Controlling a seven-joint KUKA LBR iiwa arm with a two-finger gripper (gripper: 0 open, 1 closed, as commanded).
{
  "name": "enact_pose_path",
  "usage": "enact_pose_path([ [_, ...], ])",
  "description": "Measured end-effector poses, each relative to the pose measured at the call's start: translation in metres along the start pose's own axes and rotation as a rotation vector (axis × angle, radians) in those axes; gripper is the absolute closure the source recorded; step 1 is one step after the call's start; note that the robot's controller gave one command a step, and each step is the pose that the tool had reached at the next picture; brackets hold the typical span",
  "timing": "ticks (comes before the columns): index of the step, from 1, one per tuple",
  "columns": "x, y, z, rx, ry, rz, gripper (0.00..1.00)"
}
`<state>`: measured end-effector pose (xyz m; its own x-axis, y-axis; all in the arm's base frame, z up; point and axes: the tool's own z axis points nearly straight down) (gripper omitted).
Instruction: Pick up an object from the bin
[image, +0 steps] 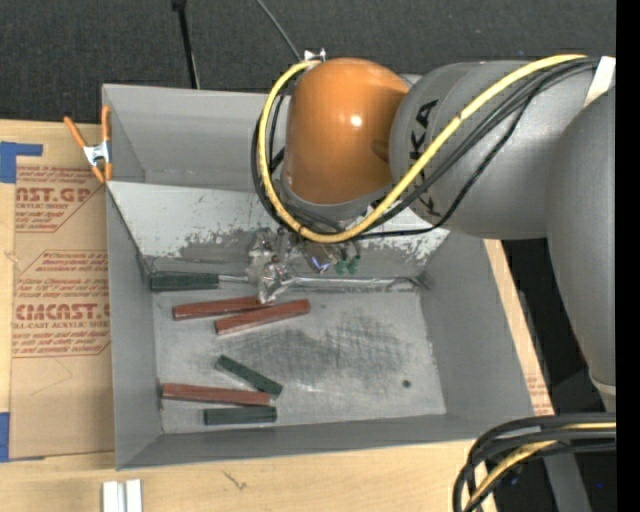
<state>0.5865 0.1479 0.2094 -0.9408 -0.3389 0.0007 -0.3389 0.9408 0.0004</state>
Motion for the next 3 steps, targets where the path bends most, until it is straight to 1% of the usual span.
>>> enact_pose_path([
  [1,0.004,0.01,0.071,-0.001,0.004,0.145,0.0],
  [2,0.002,0.01,0.067,-0.001,-0.003,0.144,0.0],
  [3,0.009,-0.004,0.136,-0.001,0.001,0.063,1.0],
])
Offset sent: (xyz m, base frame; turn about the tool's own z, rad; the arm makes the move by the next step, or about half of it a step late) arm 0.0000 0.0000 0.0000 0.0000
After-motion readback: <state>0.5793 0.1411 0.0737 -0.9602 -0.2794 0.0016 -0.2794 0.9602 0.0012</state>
